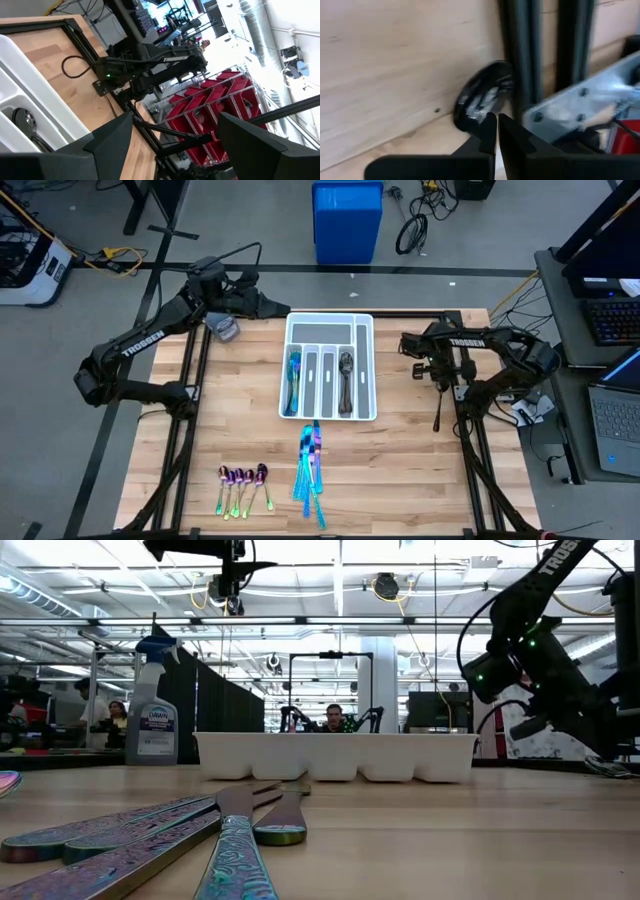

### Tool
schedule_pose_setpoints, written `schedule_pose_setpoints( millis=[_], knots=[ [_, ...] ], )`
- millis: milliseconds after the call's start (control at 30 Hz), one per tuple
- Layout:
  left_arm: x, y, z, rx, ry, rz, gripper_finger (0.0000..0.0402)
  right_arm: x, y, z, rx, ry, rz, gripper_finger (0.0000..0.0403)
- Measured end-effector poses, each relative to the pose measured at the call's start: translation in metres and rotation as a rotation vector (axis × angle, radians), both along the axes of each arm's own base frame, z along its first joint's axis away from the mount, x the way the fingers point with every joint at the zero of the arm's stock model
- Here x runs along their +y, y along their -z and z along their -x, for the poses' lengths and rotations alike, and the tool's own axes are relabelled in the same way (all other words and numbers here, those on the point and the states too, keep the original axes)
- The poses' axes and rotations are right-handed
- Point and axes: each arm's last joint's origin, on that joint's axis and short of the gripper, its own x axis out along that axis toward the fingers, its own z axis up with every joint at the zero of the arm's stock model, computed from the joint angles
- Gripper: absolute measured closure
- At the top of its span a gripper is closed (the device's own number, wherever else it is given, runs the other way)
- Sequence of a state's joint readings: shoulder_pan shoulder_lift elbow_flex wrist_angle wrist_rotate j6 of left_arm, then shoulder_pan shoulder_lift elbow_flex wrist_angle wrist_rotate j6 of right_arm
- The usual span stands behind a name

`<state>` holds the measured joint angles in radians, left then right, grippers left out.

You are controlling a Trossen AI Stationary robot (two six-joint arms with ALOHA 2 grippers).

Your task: Sort silverware

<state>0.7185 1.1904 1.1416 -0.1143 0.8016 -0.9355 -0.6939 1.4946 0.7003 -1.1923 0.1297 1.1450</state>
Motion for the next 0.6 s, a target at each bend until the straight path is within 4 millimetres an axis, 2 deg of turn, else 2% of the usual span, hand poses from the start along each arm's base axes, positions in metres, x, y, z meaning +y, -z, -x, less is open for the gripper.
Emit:
schedule_pose_setpoints(
  millis=[600],
  knots=[
    [-0.0003,0.0,0.0001,-0.004,0.016,-0.023,0.0123,0.0024,0.0005,-0.0037,0.005,-0.025,-0.006,0.0403]
  ],
)
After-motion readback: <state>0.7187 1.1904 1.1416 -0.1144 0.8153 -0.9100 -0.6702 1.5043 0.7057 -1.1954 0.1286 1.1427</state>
